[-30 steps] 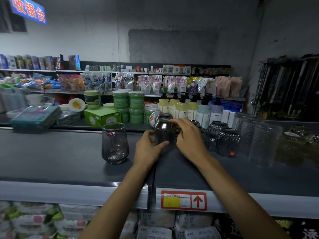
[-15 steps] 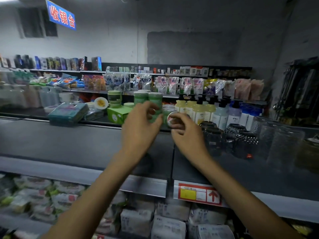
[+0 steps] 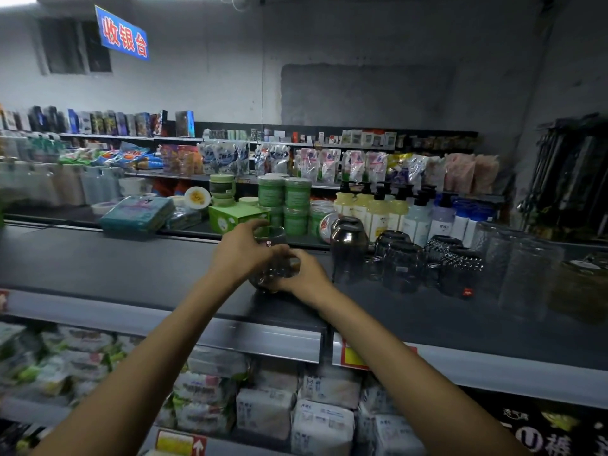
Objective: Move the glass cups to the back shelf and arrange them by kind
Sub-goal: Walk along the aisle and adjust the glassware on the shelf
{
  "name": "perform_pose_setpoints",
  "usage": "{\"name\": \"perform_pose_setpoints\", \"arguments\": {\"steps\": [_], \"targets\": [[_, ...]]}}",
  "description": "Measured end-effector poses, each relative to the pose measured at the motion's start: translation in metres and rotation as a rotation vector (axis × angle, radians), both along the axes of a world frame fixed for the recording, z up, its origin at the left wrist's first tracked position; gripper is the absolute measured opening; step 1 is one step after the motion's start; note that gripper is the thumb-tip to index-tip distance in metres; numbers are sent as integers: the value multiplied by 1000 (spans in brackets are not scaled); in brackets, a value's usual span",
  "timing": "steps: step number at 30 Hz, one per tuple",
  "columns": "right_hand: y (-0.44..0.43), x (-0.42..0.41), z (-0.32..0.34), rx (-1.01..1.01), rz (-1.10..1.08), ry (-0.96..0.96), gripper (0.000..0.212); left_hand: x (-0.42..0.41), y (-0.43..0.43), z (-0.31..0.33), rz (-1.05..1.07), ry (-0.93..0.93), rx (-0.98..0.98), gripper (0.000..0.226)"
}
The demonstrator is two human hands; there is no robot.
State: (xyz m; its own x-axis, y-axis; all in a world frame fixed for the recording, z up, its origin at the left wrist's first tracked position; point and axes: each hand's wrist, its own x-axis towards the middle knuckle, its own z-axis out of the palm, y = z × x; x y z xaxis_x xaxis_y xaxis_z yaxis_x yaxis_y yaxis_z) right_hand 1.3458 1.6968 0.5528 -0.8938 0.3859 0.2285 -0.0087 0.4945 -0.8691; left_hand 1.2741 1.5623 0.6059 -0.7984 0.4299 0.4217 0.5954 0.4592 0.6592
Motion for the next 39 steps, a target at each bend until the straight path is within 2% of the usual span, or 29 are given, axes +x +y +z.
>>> {"name": "perform_pose_setpoints", "arguments": {"steps": [4,7,9,12,14,18,22,25,30,35,39], "targets": [[4,40,17,-47,-22,203,72,24,-10,7,-204,-432,466,62],[12,76,30,-143,-6,316,69,44,-10,5,-417,-683,721,58],[19,98,37,-262,-16,349,70,56,-2,-1,-535,-804,827,55],[32,130,51,-324,-61,358,68,67,10,-14,-621,-883,824,51],[42,146,59,-308,-81,367,65,68,18,-23,-635,-848,705,55],[58,160,64,-138,-107,394,57,70,29,-28,-744,-617,329,55],[66,158,56,56,-112,373,53,69,39,-28,-778,-392,148,51],[71,147,46,184,-131,334,57,64,44,-34,-742,-324,81,56],[76,131,32,197,-131,348,66,58,53,-44,-672,-205,16,55],[78,124,21,167,-129,370,70,53,58,-52,-649,-249,24,53],[77,123,14,90,-140,335,81,50,59,-54,-662,-258,29,65]]}}
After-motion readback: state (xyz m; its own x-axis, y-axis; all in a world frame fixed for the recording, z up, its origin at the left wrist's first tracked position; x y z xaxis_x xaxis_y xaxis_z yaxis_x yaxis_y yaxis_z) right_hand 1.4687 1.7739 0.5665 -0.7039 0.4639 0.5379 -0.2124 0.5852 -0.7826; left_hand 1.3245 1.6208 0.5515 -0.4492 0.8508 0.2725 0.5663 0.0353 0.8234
